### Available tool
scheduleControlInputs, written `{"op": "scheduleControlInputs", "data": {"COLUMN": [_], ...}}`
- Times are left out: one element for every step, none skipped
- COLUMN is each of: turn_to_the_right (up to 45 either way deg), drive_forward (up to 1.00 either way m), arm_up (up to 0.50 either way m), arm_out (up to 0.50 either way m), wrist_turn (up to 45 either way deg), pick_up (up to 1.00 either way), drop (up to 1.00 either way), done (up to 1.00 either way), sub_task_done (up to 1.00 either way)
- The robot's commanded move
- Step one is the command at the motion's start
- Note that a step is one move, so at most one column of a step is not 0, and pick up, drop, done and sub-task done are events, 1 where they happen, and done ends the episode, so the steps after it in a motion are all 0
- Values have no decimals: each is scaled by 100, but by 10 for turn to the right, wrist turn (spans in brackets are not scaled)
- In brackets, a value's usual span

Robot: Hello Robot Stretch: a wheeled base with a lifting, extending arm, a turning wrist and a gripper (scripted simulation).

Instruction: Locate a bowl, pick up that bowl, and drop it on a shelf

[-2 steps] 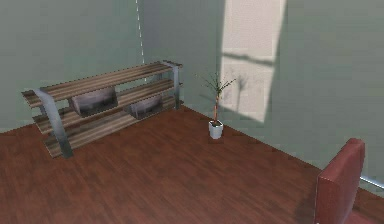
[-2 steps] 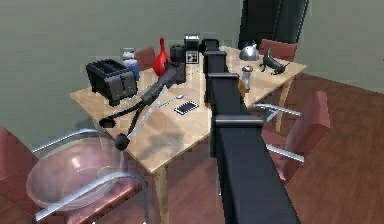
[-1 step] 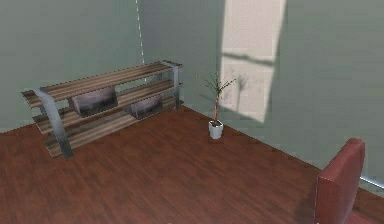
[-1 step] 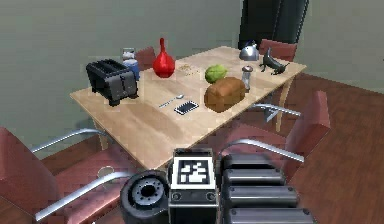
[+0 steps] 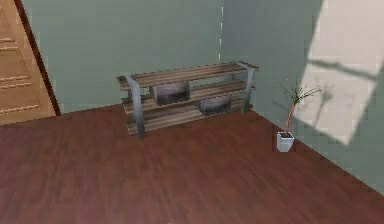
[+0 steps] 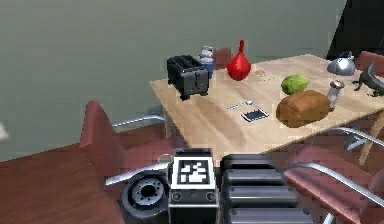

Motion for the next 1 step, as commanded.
{"op": "scheduleControlInputs", "data": {"turn_to_the_right": [0], "drive_forward": [45], "arm_up": [0], "arm_out": [0], "wrist_turn": [0], "pick_up": [0], "drop": [0], "done": [0], "sub_task_done": [0]}}
